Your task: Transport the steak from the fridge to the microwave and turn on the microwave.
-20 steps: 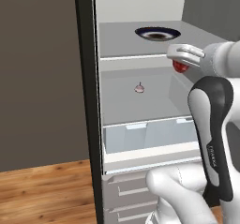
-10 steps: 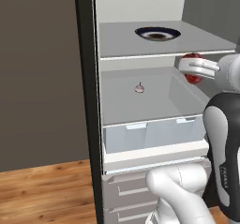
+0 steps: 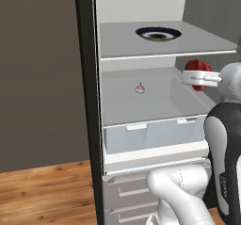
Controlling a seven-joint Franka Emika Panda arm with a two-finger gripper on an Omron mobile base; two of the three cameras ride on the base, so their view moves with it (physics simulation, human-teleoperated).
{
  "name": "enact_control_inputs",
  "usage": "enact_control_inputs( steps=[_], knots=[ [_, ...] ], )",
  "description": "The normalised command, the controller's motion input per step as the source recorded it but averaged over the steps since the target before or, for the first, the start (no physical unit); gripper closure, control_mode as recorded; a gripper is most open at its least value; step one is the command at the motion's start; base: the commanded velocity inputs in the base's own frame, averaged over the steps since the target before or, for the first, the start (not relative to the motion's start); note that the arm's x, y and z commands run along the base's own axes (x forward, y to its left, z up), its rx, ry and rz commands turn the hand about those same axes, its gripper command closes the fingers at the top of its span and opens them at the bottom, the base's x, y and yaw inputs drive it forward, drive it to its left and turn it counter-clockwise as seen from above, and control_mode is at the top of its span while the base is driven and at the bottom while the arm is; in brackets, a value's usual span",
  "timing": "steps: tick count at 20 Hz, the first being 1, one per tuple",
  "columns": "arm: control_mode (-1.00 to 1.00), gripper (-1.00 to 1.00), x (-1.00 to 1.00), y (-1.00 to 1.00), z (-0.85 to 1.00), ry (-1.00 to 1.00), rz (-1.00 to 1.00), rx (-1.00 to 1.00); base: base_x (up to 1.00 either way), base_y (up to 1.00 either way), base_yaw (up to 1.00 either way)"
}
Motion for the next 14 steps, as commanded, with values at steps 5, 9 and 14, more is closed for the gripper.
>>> enact_control_inputs(
  steps=[5,9,14],
  knots=[
    [-1.00,1.00,0.00,0.00,0.00,0.00,0.00,0.00,0.00,0.00,0.00],
    [-1.00,1.00,0.00,0.00,0.00,0.00,0.00,0.00,0.00,0.00,0.00],
    [1.00,1.00,0.00,0.00,0.00,0.00,0.00,0.00,-0.07,0.00,0.00]
  ],
)
